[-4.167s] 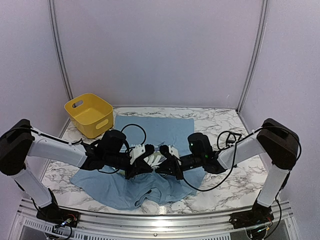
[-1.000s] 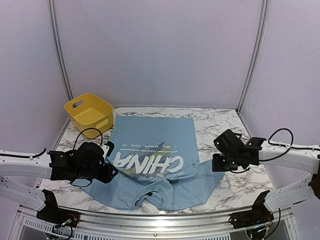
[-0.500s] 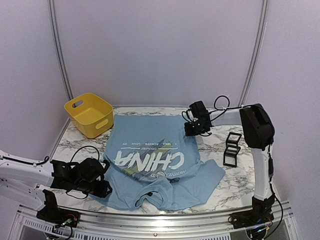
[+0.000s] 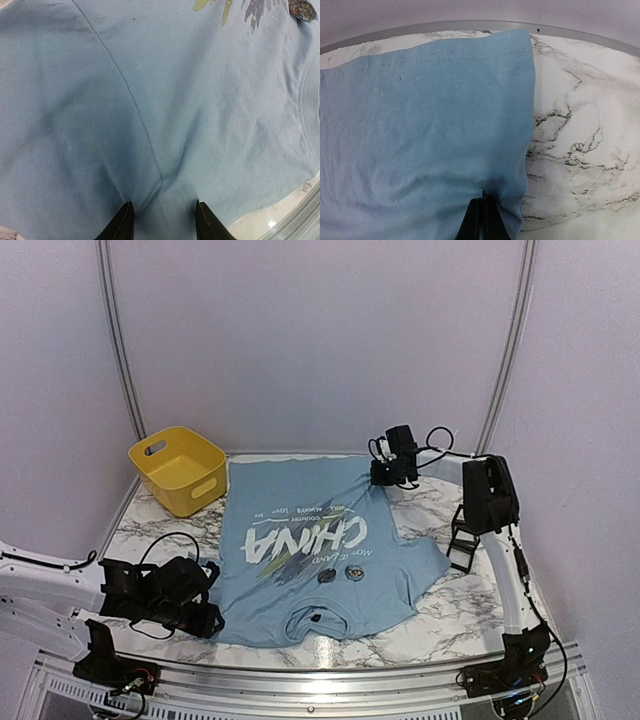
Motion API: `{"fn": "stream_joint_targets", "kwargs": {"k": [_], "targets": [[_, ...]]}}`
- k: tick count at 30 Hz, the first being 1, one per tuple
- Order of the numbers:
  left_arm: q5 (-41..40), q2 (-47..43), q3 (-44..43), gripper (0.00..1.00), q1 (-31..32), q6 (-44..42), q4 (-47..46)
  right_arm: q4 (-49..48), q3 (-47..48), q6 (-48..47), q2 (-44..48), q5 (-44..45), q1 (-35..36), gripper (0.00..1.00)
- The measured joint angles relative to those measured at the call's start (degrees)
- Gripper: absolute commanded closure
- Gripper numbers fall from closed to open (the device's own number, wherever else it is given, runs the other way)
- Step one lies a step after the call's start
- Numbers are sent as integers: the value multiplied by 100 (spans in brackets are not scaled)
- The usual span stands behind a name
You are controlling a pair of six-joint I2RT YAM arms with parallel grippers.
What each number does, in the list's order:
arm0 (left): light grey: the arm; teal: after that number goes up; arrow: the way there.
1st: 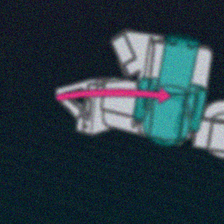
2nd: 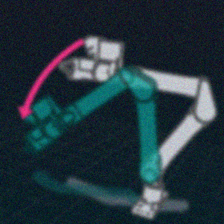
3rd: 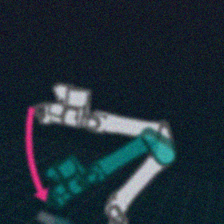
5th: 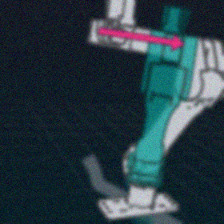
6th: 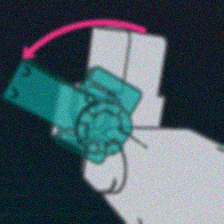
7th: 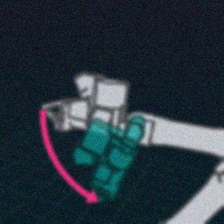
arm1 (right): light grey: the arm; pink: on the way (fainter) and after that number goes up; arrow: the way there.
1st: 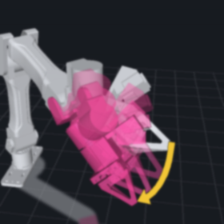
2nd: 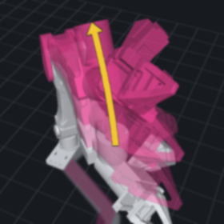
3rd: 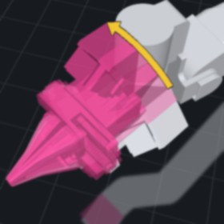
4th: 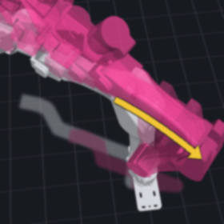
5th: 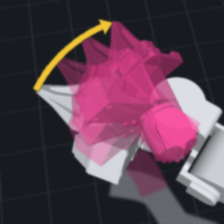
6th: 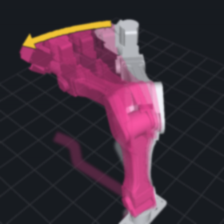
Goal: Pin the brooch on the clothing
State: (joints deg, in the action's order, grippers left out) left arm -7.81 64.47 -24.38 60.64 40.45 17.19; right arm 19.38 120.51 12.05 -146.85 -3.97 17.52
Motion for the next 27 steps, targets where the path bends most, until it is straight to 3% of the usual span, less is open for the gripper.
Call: {"fn": "stream_joint_targets", "kwargs": {"k": [4, 7, 12, 19, 27], "targets": [[-177, 24, -415, 43, -9, -485, 409, 146, 11, -168, 57, -92, 57, 100], [-262, 157, -1029, 42, -190, -979, 452, 221, -352, -363, 393, -52, 129, 100], [-179, 800, -1888, 45, -1635, -1650, -455, 155, -2153, -638, 2275, 413, 643, 100], [-184, 3324, -3279, 49, -2986, -2061, -1425, -31, -4972, -111, 4881, 713, 2435, 100], [-531, 5278, -4933, 49, -3392, -2514, -1567, 382, -7108, 1646, 5340, 785, 4793, 100]]}}
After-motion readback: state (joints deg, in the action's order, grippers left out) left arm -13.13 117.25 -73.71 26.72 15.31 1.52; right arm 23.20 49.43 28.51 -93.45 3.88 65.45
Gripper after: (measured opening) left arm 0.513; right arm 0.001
